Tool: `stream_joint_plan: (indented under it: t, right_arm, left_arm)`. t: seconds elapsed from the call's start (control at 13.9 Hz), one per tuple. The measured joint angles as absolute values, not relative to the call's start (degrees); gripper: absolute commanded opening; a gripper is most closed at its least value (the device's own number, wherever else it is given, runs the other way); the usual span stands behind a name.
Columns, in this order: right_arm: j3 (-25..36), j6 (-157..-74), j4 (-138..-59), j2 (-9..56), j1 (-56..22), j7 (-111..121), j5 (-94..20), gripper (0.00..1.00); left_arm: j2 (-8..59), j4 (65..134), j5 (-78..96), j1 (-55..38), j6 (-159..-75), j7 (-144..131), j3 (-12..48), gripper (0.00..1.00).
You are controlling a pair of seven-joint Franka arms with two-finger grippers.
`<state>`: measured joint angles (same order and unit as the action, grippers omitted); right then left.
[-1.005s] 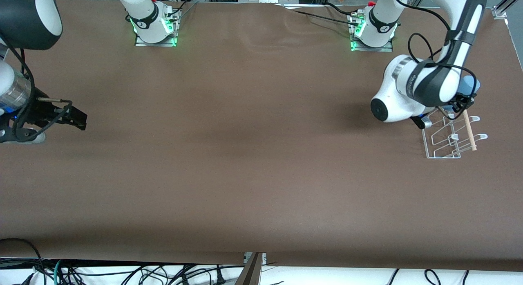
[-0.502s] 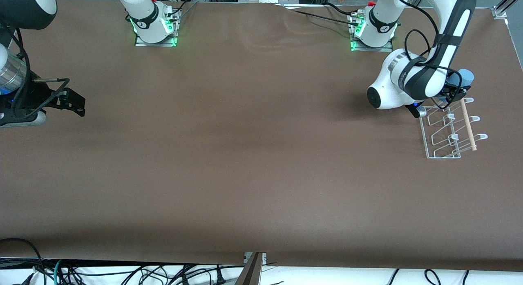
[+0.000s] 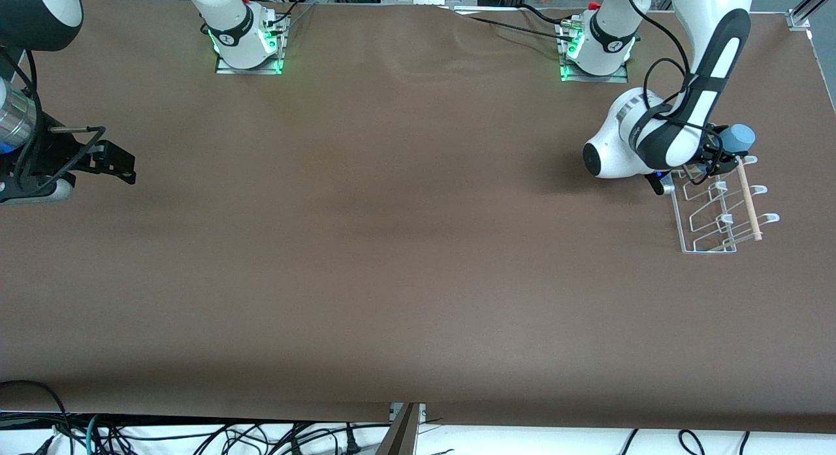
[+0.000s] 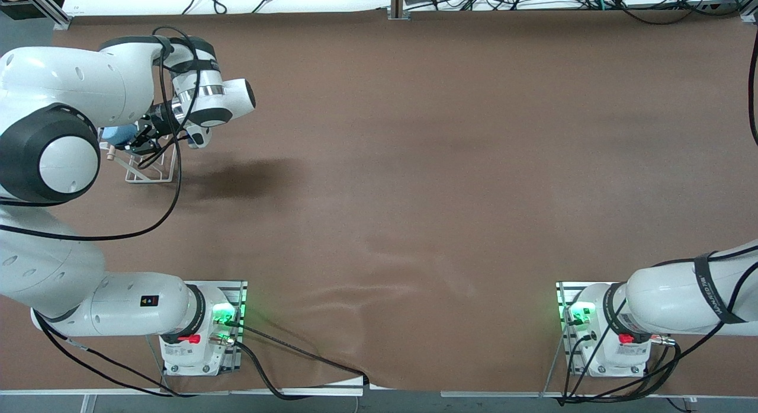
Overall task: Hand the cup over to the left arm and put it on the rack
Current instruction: 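Hang the cup upside down on a rack peg with the left gripper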
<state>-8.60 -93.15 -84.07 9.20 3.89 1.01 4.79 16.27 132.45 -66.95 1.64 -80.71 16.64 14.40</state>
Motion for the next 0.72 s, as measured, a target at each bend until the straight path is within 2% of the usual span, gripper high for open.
stream_joint_plan:
  t: [0.22, 0.36, 0.43, 0.5, 0.72]
  right_arm:
    - [-8.6, -93.2, -84.1, 9.2, 3.9, 1.0, 4.8, 1.00]
    - [-8.6, -93.2, -84.1, 9.3, 3.9, 1.0, 4.8, 1.00]
    - [-8.6, -93.2, -84.1, 9.3, 3.9, 1.0, 4.8, 1.00]
    - [-8.6, -93.2, -84.1, 9.3, 3.9, 1.0, 4.8, 1.00]
    - [-8.6, -93.2, -84.1, 9.3, 3.9, 1.0, 4.8, 1.00]
  left_arm:
    - [17.6, 132.5, -67.5, 2.0, -81.0, 16.5, 14.4, 0.11]
    - [18.3, 132.5, -67.5, 2.0, -81.3, 16.4, 14.4, 0.17]
    - [18.6, 132.5, -67.5, 2.0, -81.5, 16.4, 14.4, 0.29]
    - [18.8, 132.4, -67.5, 2.0, -81.7, 16.3, 14.4, 0.99]
    - [19.0, 132.4, -67.6, 2.0, -82.0, 16.0, 14.4, 1.00]
